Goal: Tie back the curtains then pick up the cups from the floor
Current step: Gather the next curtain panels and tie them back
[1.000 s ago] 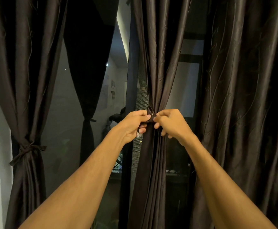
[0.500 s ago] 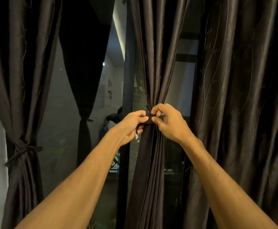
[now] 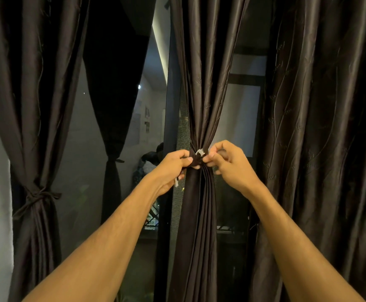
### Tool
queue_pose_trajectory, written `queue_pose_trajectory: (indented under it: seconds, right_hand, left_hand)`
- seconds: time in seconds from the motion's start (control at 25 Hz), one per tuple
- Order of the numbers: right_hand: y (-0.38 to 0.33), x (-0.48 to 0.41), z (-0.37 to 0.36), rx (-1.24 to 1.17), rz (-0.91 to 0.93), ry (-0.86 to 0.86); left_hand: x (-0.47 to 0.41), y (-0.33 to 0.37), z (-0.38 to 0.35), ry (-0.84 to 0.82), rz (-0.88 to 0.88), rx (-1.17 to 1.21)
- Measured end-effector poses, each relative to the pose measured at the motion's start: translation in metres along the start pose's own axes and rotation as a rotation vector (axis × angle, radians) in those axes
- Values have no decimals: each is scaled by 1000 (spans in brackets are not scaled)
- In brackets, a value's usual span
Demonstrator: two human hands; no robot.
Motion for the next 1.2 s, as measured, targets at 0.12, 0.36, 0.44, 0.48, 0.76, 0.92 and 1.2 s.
queue_pose_trajectory:
  seconds: [0.12,0.36,0.44,0.48,0.76,0.92,1.2]
  right_hand:
    - [2,1,-8,142,-4,-92]
    - [-7,2,-3,286,96,58]
    - [6,1,2,156,-12,116]
    - [11,1,3,115,-44,118]
    - [-21,-3,-15,494,121,-41]
    - [-15,-3,-18,505,115,-46]
    - [10,-7,13,10,-29,125]
  left_hand:
    - [1,2,-4,-35,-32,43]
    - [2,6,-11,-42,-44,60]
    - [2,3,-6,-9,-23,72]
    - [1,2,-5,-1,-18,74]
    - [0,6,-11,-29,-56,96]
    - [-4,4,-10,12,-56,-11]
    - [-12,6,-13,10,-76,-202]
Point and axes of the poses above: each hand's wrist, its own x-axis away from the middle knuckle, its own z-axis out of the back of the hand, y = z × x, the point moved 10 cm from there along -x, towards the middle knuckle, and after that the axes turned 3 degrees about z, right-handed, at the moved point
